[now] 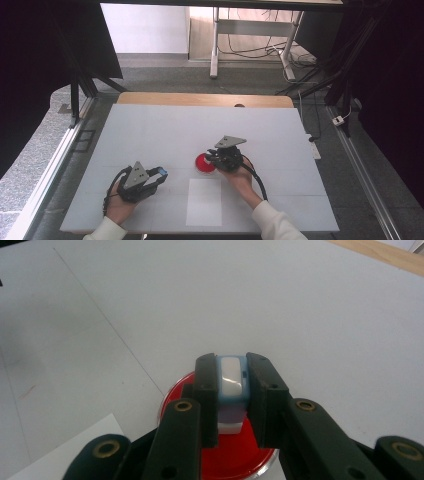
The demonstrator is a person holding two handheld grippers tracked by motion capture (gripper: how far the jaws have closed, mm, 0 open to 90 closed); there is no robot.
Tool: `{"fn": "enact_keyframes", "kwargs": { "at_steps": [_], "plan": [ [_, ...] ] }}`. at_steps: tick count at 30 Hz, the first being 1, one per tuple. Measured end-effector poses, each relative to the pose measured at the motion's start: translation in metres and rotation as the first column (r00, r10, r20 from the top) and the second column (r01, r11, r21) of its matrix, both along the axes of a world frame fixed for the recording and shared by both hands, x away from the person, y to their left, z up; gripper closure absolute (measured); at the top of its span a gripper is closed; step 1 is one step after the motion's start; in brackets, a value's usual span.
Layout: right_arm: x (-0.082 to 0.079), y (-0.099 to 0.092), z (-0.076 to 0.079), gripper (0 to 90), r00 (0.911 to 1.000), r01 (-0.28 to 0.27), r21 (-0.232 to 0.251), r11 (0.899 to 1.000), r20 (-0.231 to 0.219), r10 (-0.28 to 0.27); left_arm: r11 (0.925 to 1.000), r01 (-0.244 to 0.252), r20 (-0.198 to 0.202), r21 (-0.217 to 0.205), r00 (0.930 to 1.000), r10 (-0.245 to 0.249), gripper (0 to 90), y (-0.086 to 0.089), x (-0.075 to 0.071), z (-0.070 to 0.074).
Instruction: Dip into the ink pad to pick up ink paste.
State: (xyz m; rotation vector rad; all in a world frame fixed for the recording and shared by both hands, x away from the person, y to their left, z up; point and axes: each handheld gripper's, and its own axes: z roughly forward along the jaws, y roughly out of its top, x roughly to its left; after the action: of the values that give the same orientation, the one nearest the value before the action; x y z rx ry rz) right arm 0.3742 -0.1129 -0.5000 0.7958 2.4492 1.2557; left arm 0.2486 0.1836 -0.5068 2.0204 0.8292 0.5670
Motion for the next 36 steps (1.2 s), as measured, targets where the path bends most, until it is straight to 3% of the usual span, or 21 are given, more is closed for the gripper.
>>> {"fn": "enact_keyframes", "kwargs": {
  "at_steps": [16, 36],
  "plan": [
    [-0.007, -0.001, 0.017, 75.4, 0.9994, -0.018, 0.059, 0.998, 0.031, 0.017, 1.0, 0.005, 0.001, 0.001, 1.0, -0.005, 65.3, 0.001, 0.0, 0.0],
    [-0.004, 0.001, 0.01, 75.4, 0.9996, -0.027, 0.01, 1.0, 0.012, 0.027, 1.0, 0.004, -0.002, 0.001, 1.0, -0.004, 65.2, 0.0, 0.001, 0.0]
  ]
}}
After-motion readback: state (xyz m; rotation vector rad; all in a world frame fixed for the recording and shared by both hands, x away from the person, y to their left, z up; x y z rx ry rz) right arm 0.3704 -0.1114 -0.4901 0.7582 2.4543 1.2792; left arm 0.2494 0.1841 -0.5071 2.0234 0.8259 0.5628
